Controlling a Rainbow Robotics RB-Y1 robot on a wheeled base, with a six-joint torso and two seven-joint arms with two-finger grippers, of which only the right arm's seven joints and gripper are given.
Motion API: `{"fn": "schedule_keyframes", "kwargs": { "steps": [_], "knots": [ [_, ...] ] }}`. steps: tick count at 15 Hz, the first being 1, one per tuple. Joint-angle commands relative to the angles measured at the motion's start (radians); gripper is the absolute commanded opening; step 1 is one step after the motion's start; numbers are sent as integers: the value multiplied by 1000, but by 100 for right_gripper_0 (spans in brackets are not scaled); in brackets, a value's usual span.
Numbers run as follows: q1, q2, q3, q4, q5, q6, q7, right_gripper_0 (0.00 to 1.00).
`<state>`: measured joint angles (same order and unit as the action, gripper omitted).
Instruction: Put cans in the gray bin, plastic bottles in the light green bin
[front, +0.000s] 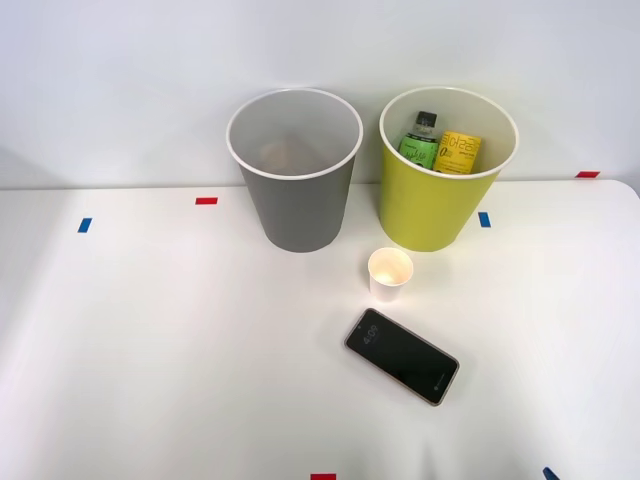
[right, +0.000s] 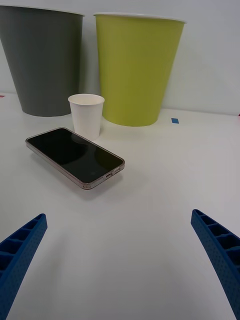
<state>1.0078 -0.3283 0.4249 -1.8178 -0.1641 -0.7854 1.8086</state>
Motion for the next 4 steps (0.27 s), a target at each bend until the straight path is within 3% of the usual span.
{"fn": "schedule_keyframes", "kwargs": {
  "steps": [1, 4],
  "knots": [
    [0, 0, 0, 0, 0, 0, 0, 100],
    [0, 0, 0, 0, 0, 0, 0, 100]
  ]
}}
